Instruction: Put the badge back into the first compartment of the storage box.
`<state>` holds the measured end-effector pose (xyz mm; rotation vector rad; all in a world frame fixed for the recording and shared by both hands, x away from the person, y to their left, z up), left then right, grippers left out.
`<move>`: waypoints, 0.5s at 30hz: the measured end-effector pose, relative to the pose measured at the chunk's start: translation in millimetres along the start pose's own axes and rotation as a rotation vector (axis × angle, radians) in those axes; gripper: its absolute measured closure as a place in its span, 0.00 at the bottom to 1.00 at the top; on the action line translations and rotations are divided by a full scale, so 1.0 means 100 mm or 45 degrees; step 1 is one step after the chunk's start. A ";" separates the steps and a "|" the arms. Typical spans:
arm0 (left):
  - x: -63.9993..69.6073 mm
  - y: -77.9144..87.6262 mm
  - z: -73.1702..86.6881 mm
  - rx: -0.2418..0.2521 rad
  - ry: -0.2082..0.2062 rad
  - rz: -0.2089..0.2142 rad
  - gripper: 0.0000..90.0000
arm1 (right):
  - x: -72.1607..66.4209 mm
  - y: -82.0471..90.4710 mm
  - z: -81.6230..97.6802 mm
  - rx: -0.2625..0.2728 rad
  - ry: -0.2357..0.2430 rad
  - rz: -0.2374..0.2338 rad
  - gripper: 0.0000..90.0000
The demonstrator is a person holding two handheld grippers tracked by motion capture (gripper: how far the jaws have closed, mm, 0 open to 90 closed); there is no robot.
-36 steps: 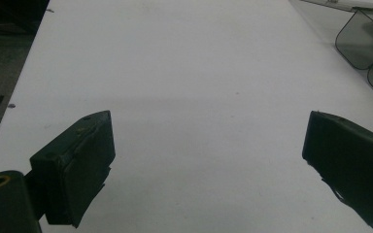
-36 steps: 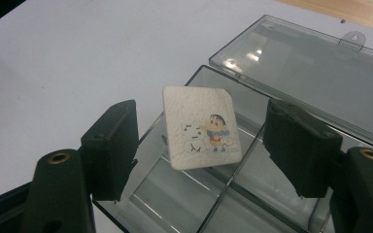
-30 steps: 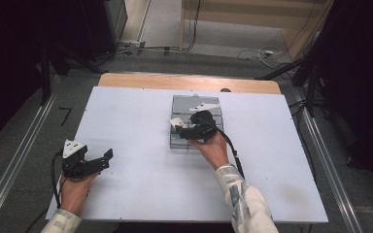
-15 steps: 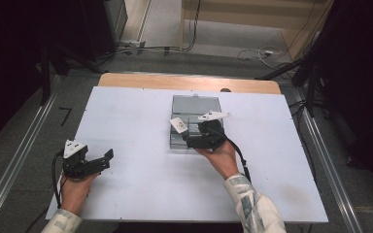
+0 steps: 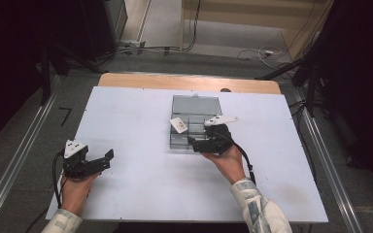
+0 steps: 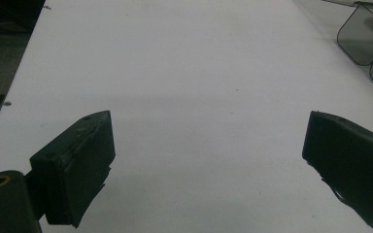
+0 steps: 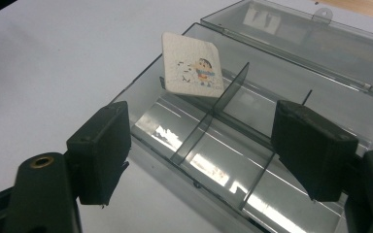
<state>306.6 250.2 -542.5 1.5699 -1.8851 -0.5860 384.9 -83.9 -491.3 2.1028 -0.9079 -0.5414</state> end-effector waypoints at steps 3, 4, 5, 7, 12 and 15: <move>0.00 0.00 0.00 0.000 0.000 0.000 0.06 | 0.01 0.02 0.03 0.004 -0.004 -0.001 0.23; 0.00 0.00 0.00 -0.002 -0.001 0.000 0.06 | 0.02 0.03 0.05 0.005 -0.006 0.001 0.23; 0.00 0.00 0.00 -0.002 -0.001 -0.001 0.06 | 0.02 0.03 0.06 0.005 -0.005 0.001 0.23; 0.00 0.00 0.00 -0.002 -0.002 -0.001 0.06 | 0.03 0.04 0.08 0.003 -0.007 0.000 0.23; 0.00 0.00 0.00 -0.004 -0.005 -0.004 0.06 | 0.06 0.05 0.15 0.002 -0.024 -0.003 0.23; 0.00 0.00 0.00 -0.003 -0.003 -0.001 0.06 | 0.08 0.07 0.18 0.008 -0.030 -0.002 0.22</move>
Point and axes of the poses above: each handheld gripper's, and its own axes: y roughly backward along the jaws, z roughly out of its underside, x roughly to its right, the point moved 8 cm from there along -y, roughly forward along the jaws, and after that the axes turned 11 degrees about -x, right-handed, at the moved point
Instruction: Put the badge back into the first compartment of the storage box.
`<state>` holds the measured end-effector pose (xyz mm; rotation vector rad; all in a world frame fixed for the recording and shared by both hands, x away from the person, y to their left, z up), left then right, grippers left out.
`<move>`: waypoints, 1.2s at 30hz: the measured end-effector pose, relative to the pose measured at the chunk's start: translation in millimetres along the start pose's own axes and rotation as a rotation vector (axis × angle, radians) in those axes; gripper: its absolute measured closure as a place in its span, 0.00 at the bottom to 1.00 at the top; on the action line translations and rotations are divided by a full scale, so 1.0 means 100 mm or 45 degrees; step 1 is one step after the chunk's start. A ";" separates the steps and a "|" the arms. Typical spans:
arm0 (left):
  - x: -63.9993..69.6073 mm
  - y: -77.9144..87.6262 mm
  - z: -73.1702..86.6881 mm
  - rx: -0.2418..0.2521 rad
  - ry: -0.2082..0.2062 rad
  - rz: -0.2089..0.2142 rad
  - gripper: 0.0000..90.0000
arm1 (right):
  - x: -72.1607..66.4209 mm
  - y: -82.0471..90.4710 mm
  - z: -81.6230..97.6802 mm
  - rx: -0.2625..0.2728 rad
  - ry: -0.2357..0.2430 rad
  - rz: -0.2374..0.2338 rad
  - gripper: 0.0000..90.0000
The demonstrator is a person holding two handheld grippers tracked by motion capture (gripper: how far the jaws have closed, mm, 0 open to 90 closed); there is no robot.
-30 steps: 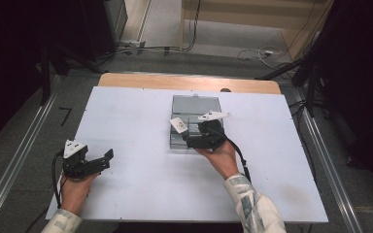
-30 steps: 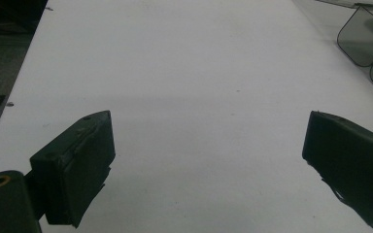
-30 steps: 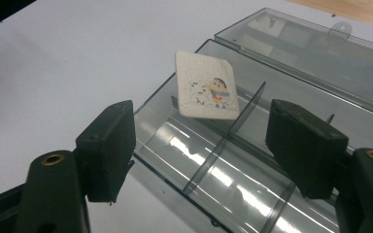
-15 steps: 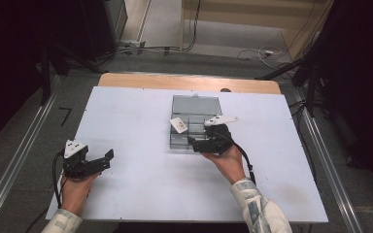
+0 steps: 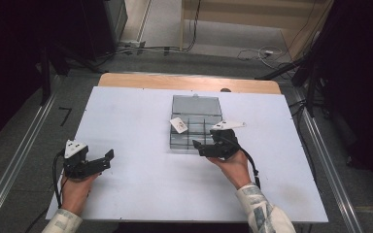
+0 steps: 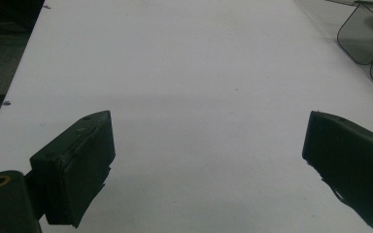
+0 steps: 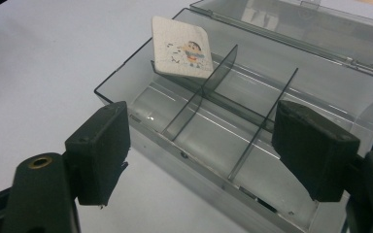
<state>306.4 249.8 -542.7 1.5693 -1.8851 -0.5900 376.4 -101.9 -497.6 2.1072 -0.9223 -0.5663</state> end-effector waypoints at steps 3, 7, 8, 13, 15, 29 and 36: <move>0.00 0.00 0.00 -0.002 0.001 -0.002 0.06 | 0.02 0.02 0.04 0.001 -0.007 0.005 0.22; 0.01 0.00 0.00 -0.002 -0.002 0.000 0.06 | 0.07 0.03 0.10 0.003 -0.011 0.009 0.22; 0.01 0.00 0.00 -0.002 -0.002 -0.001 0.06 | 0.08 0.04 0.11 -0.002 -0.014 0.010 0.22; 0.01 -0.01 0.00 -0.004 0.002 -0.003 0.06 | 0.12 0.07 0.16 0.005 -0.028 0.015 0.22; 0.01 0.00 0.00 -0.004 0.000 -0.003 0.06 | 0.14 0.08 0.18 0.006 -0.032 0.016 0.22; 0.02 -0.01 0.01 -0.003 -0.003 -0.004 0.06 | 0.25 0.15 0.29 0.016 -0.060 0.030 0.21; 0.02 -0.01 0.01 -0.004 -0.002 -0.005 0.06 | 0.29 0.18 0.34 0.018 -0.070 0.038 0.21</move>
Point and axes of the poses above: each handheld gripper's, and its own axes: y roughly backward along the jaws, z roughly out of its underside, x roughly to its right, the point moved 8 cm from there along -y, roughly forward along the jaws, and after that the axes turned 11 degrees about -x, right-handed, at the moved point
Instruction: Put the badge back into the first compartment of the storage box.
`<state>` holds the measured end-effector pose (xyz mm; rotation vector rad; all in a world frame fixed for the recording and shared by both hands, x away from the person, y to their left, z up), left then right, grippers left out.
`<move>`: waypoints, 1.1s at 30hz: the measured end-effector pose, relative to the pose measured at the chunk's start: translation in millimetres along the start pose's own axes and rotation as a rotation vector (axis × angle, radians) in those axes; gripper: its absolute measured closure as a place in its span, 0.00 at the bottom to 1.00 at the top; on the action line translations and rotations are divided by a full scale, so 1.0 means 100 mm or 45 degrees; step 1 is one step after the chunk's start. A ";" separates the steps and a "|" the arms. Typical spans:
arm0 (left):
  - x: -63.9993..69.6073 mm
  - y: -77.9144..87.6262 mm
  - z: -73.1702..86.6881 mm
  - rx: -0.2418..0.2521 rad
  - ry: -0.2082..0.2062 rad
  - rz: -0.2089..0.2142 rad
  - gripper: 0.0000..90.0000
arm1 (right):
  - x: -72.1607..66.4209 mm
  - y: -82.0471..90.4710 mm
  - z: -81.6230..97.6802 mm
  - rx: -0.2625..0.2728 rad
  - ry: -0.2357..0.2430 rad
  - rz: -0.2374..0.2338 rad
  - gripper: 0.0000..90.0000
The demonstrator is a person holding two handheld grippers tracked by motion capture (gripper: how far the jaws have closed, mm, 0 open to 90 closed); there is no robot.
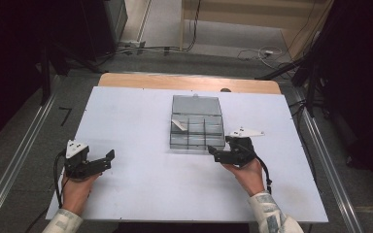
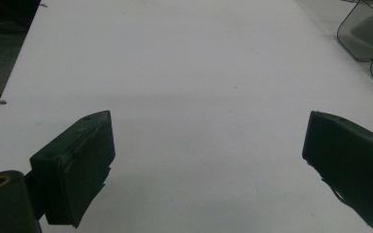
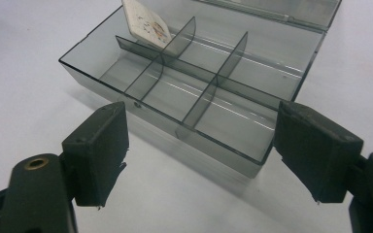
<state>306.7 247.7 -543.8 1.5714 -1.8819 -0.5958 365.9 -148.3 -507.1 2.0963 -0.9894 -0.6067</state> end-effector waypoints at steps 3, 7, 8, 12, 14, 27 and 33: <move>0.00 0.00 0.00 -0.001 -0.001 -0.001 0.06 | 0.03 0.01 0.03 -0.001 -0.004 0.005 0.21; 0.00 0.00 0.00 -0.003 -0.002 -0.001 0.06 | 0.06 0.03 0.06 0.002 -0.013 0.007 0.21; 0.00 0.00 0.00 -0.003 -0.002 -0.002 0.06 | 0.07 0.03 0.08 -0.001 -0.015 0.007 0.21; 0.00 0.00 0.00 -0.003 -0.002 -0.001 0.06 | 0.11 0.06 0.12 0.001 -0.025 0.009 0.21; 0.00 0.00 0.00 -0.004 -0.001 -0.002 0.06 | 0.12 0.06 0.13 0.002 -0.031 0.012 0.20; 0.01 0.00 0.00 -0.003 -0.004 -0.003 0.06 | 0.20 0.13 0.23 0.008 -0.056 0.023 0.19; 0.00 0.00 0.00 -0.002 -0.003 -0.004 0.06 | 0.24 0.18 0.27 0.022 -0.063 0.029 0.19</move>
Point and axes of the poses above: each handheld gripper's, and its own axes: y roughly backward along the jaws, z roughly out of its underside, x roughly to its right, the point moved 8 cm from there along -y, roughly forward along the jaws, and after that the axes turned 11 degrees about -x, right-handed, at the moved point
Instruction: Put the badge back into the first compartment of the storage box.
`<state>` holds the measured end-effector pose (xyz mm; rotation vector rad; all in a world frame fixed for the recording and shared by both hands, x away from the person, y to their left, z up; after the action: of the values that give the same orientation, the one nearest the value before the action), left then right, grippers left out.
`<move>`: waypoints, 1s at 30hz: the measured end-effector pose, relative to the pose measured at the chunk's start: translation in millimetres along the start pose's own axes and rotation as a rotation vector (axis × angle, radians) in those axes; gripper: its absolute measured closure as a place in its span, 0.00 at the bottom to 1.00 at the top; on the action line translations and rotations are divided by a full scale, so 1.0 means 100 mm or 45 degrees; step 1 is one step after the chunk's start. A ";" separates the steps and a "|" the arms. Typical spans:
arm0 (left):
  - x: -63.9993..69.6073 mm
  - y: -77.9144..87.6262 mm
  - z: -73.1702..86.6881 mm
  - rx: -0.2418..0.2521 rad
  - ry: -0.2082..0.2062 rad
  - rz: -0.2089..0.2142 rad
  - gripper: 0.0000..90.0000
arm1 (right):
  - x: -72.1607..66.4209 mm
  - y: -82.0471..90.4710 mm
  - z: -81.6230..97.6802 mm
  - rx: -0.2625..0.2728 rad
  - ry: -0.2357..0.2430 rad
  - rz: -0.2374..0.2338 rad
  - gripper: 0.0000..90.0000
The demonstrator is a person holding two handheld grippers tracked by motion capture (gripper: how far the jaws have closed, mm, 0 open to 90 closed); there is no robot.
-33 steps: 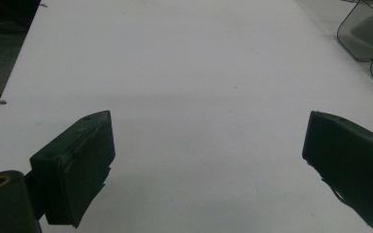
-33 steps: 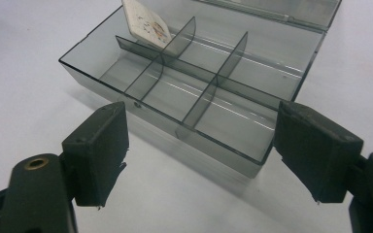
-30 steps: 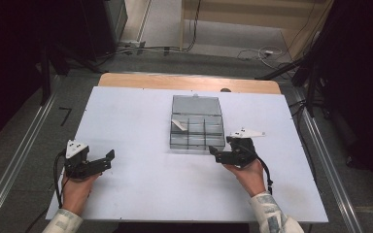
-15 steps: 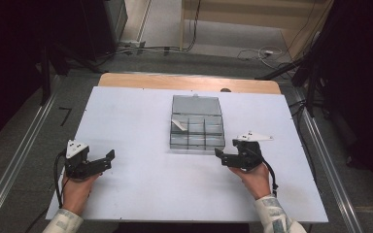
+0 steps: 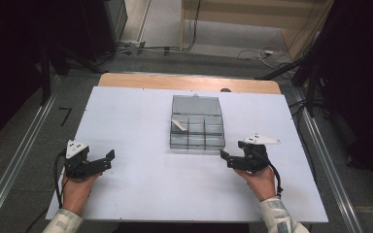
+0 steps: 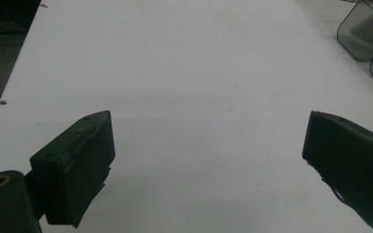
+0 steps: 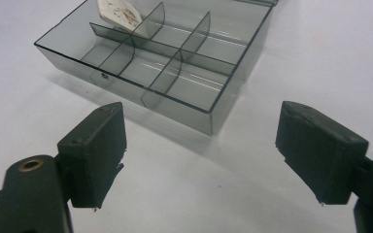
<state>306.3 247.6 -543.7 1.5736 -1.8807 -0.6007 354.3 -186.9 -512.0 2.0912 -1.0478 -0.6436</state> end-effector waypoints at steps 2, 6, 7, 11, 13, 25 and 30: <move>0.00 0.00 0.00 0.000 0.000 0.002 0.06 | 0.03 0.02 0.02 0.000 -0.003 0.008 0.19; 0.01 0.00 0.00 -0.001 -0.002 0.003 0.06 | 0.09 0.06 0.07 0.002 -0.015 0.020 0.19; 0.01 0.00 0.00 -0.001 -0.001 0.002 0.06 | 0.10 0.07 0.08 0.004 -0.013 0.022 0.19; 0.01 0.00 0.00 -0.001 -0.002 0.002 0.06 | 0.16 0.11 0.13 0.009 -0.022 0.036 0.19; 0.01 0.00 0.00 -0.002 -0.002 0.003 0.06 | 0.19 0.12 0.15 0.013 -0.018 0.046 0.19; 0.02 0.00 0.00 0.000 -0.003 0.006 0.06 | 0.42 0.27 0.34 0.008 -0.064 0.116 0.19; 0.02 0.00 0.00 0.000 -0.002 0.007 0.06 | 0.53 0.32 0.44 -0.001 -0.093 0.146 0.19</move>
<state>305.8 245.7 -543.3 1.5683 -1.8855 -0.5997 337.8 -260.5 -521.3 2.0036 -1.1987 -0.6673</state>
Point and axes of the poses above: each handheld gripper's, and its own axes: y roughly backward along the jaws, z roughly out of its underside, x roughly to its right, the point moved 8 cm from there along -y, roughly forward along the jaws, and after that the axes turned 11 degrees about -x, right-handed, at the moved point
